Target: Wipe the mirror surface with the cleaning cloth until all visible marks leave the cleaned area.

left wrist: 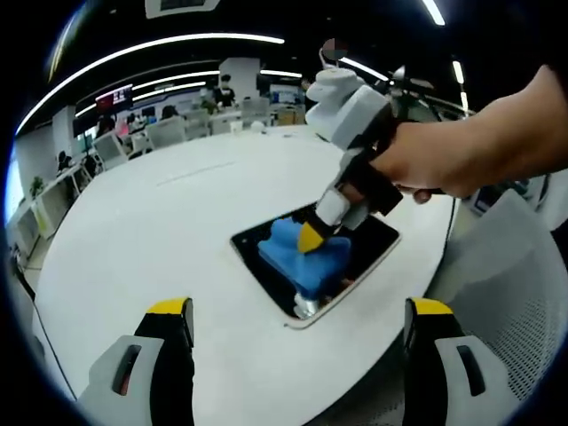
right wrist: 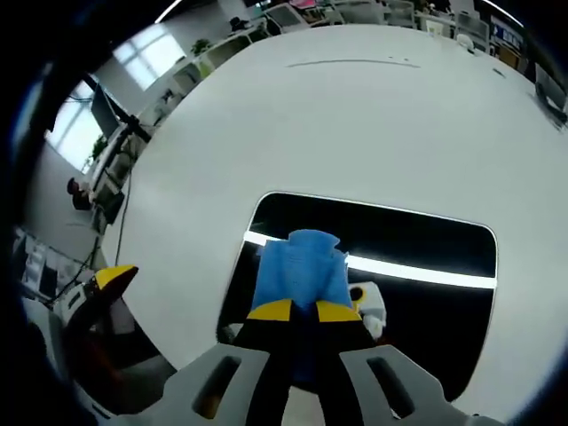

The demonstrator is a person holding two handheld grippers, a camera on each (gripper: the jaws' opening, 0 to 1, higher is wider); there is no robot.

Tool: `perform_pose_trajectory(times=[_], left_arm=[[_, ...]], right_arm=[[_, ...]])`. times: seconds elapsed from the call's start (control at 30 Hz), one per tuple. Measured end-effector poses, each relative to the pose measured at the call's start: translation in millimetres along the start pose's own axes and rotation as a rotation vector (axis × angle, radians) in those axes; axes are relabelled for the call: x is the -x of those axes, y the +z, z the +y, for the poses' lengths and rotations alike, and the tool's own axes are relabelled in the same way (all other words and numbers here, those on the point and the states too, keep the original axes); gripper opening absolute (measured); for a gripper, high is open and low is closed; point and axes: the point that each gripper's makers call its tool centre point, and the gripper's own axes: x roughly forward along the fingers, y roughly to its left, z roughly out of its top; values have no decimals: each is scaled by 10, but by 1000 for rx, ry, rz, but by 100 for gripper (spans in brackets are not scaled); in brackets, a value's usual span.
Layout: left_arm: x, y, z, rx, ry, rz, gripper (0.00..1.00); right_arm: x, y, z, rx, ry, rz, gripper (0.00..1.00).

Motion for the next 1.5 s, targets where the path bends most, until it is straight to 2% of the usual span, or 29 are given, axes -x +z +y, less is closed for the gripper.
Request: perform_pose_trajectory(times=[0.57, 1.5], left_arm=[[6, -3, -15, -9, -6, 0, 99], [-4, 8, -25, -13, -11, -5, 99]], right_arm=[[82, -261, 110, 4, 19, -2, 2], [123, -423, 206, 8, 30, 10, 2]])
